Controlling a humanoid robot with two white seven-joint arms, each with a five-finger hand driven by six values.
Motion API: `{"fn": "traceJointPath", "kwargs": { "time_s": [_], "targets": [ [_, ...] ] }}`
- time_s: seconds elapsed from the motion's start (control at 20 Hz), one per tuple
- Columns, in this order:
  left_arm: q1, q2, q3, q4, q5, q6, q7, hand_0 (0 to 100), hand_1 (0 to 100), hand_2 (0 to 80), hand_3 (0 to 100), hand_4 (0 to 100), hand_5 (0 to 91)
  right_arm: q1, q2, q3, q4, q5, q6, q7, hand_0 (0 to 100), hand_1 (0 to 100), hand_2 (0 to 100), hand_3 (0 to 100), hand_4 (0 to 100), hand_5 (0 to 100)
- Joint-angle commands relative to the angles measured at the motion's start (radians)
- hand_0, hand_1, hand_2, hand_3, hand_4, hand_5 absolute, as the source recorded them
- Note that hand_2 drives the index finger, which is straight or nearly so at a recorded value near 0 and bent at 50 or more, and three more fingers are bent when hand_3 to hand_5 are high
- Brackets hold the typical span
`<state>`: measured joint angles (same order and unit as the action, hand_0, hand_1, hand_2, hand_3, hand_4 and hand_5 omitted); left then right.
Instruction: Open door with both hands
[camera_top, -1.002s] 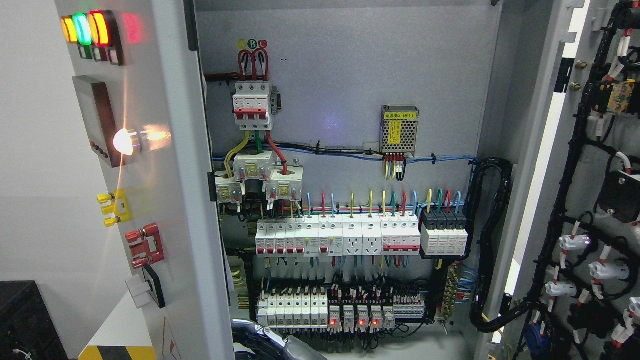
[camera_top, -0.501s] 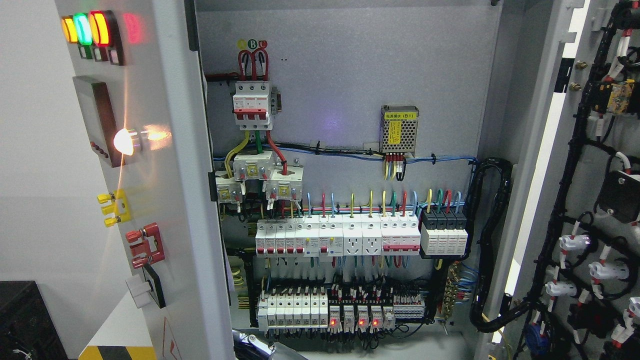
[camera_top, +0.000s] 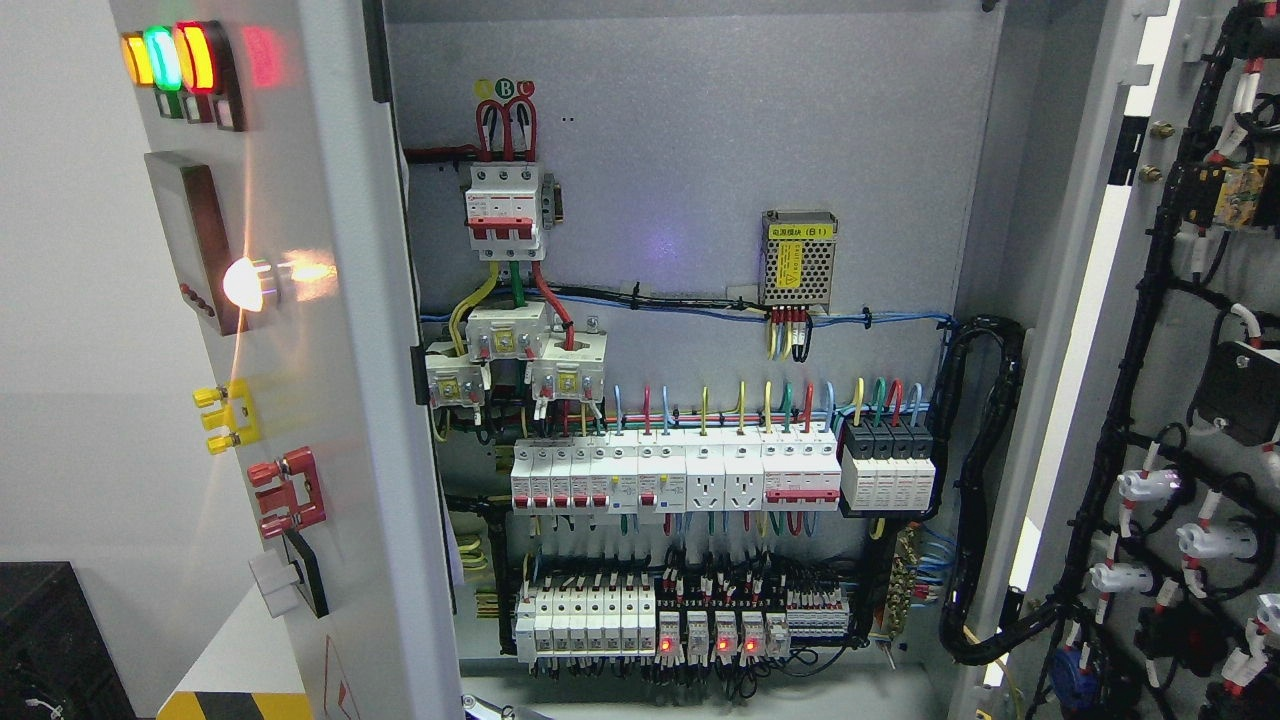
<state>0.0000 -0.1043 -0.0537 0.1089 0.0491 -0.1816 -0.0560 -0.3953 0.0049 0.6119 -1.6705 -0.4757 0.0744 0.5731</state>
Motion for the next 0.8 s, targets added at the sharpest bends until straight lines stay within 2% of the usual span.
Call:
{"fn": "traceJointPath", "kwargs": {
  "time_s": [0.0, 0.35, 0.5, 0.75],
  "targets": [
    [-0.003, 0.0, 0.0, 0.0, 0.0, -0.001, -0.001, 0, 0, 0.0, 0, 0, 0.0, -0.011, 0.036, 0.04, 0.021, 0.0, 0.005, -0.001, 19, 0, 0, 0, 0, 0],
    [-0.003, 0.0, 0.0, 0.0, 0.0, -0.001, 0.001, 0, 0, 0.0, 0, 0, 0.0, -0.036, 0.087, 0.054, 0.063, 0.0, 0.007, -0.004, 19, 0, 0, 0, 0, 0],
    [-0.003, 0.0, 0.0, 0.0, 0.0, -0.001, -0.001, 0, 0, 0.0, 0, 0, 0.0, -0.046, 0.115, 0.058, 0.086, 0.0, 0.054, -0.009, 19, 0, 0, 0, 0, 0],
    [-0.003, 0.0, 0.0, 0.0, 0.0, -0.001, 0.001, 0, 0, 0.0, 0, 0, 0.0, -0.053, 0.124, 0.06, 0.095, 0.006, 0.062, -0.012, 19, 0, 0, 0, 0, 0]
  ]
}}
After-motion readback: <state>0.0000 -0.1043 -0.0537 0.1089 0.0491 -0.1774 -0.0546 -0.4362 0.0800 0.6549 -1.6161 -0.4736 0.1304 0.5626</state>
